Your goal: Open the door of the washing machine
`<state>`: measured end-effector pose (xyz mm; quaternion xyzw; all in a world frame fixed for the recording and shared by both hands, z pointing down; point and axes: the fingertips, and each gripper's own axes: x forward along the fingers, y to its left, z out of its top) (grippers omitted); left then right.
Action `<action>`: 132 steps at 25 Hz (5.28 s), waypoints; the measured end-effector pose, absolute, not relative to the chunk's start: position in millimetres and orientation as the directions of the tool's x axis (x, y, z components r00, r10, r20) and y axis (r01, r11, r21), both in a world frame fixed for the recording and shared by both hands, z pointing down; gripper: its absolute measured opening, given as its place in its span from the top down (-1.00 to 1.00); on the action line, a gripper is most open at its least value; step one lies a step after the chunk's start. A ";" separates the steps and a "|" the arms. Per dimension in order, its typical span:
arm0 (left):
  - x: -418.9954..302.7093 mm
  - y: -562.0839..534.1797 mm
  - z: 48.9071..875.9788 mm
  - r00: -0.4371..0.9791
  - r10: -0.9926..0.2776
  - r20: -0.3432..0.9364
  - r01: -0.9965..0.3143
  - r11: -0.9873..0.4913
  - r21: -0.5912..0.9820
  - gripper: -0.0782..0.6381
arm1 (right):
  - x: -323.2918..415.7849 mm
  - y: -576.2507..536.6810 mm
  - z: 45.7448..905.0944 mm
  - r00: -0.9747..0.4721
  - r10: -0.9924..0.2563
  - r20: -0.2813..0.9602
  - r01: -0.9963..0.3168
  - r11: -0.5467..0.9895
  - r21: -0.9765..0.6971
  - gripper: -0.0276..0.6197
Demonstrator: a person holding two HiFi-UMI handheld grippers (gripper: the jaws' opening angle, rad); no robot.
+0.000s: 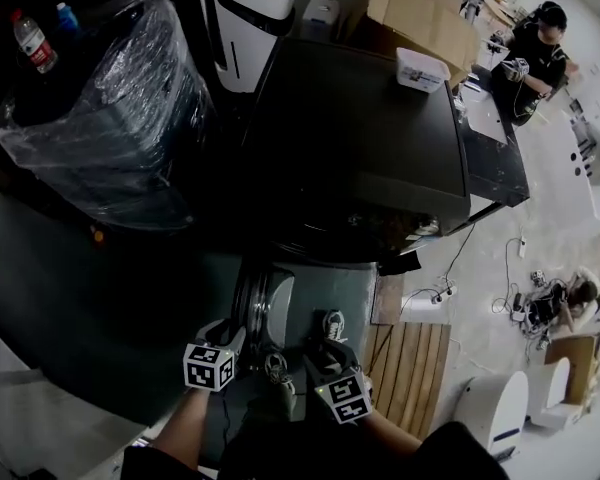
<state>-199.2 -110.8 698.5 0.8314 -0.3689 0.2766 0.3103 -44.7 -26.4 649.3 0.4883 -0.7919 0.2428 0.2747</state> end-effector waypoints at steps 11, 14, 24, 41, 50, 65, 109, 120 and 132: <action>-291.1 -177.1 699.6 0.438 -0.583 0.684 -0.891 -0.385 0.241 0.35 | -82.9 -54.2 632.3 -0.454 -0.596 0.662 -0.843 0.528 -0.102 0.36; -311.2 -195.7 697.7 0.406 -0.604 0.686 -0.907 -0.359 0.220 0.35 | -89.7 -57.5 629.6 -0.471 -0.578 0.666 -0.826 0.555 -0.103 0.36; -345.8 -249.6 694.6 0.332 -0.652 0.682 -0.936 -0.318 0.152 0.35 | -110.4 -83.9 628.8 -0.529 -0.531 0.662 -0.760 0.644 -0.090 0.36; -371.3 -310.2 696.7 0.232 -0.672 0.703 -0.954 -0.298 0.030 0.36 | -122.1 -133.7 632.3 -0.574 -0.503 0.646 -0.711 0.698 -0.088 0.36; -354.2 -314.3 695.3 0.234 -0.657 0.716 -0.942 -0.337 -0.001 0.37 | -120.2 -138.4 626.8 -0.569 -0.533 0.626 -0.737 0.669 -0.101 0.36; -324.3 -239.7 595.5 0.295 -0.812 0.504 -0.940 -0.341 0.001 0.62 | -121.5 -120.8 572.2 -0.517 -0.674 0.528 -0.799 0.602 -0.013 0.50; -219.0 52.8 463.2 0.388 -0.858 0.337 -0.910 -0.414 -0.005 0.73 | -19.6 40.2 453.7 -0.477 -0.796 0.373 -0.848 0.528 0.044 0.90; -178.1 131.1 463.3 0.367 -0.878 0.308 -0.923 -0.385 0.003 0.73 | -2.5 117.4 460.8 -0.562 -0.741 0.368 -0.798 0.602 -0.006 0.90; -153.4 176.8 476.3 0.352 -0.881 0.317 -0.932 -0.360 0.034 0.73 | 16.3 151.6 470.5 -0.574 -0.725 0.381 -0.791 0.612 -0.027 0.90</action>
